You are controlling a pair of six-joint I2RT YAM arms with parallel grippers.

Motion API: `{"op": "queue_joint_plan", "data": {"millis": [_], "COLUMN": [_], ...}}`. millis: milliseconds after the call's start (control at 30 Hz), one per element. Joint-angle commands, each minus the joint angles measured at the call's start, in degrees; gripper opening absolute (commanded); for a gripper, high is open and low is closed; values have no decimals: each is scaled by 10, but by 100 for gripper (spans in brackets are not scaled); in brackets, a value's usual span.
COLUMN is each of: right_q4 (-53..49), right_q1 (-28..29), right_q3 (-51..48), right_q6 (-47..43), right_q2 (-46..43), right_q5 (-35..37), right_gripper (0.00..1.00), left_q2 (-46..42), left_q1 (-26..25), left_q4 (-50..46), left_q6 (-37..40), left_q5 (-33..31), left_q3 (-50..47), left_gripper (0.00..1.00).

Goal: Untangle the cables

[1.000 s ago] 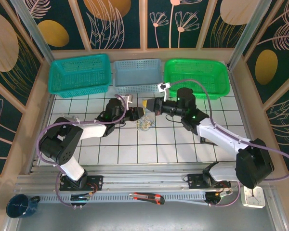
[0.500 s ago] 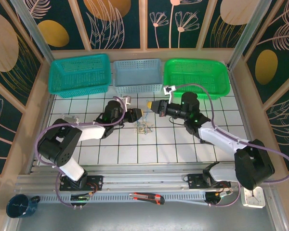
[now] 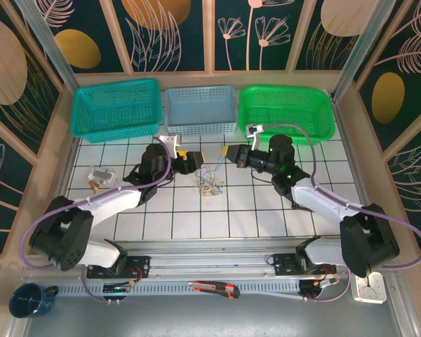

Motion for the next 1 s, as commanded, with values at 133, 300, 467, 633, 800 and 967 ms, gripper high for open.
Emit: {"op": "queue_joint_plan", "data": {"millis": [133,300,467,633,800,967], "right_q4": [18,25,28,26,25,24], "right_q1": [-9,-12,-13,-12,-12,-12], "right_q3": [-4,-1,2,4,7,14], "right_q6": [1,5,9,9,9,9], "right_q2": [16,32,40,41,45,56], "right_q5": [24,21,16,18,18,14], "right_gripper": [0,0,0,0,0,0], "left_q2": [-53,-49,-9,38,60,79], "left_q1": [-6,-20,-28,-32,-35,-36], "left_q4": [-5,2,17,4,12,42], "left_q6": [-1,1,4,20,23,8], "left_q5": [78,91,100,121,121,129], "left_q3": [-37,-52,-34,2,15,16], "left_gripper": [74,74,74,74,70,51]}}
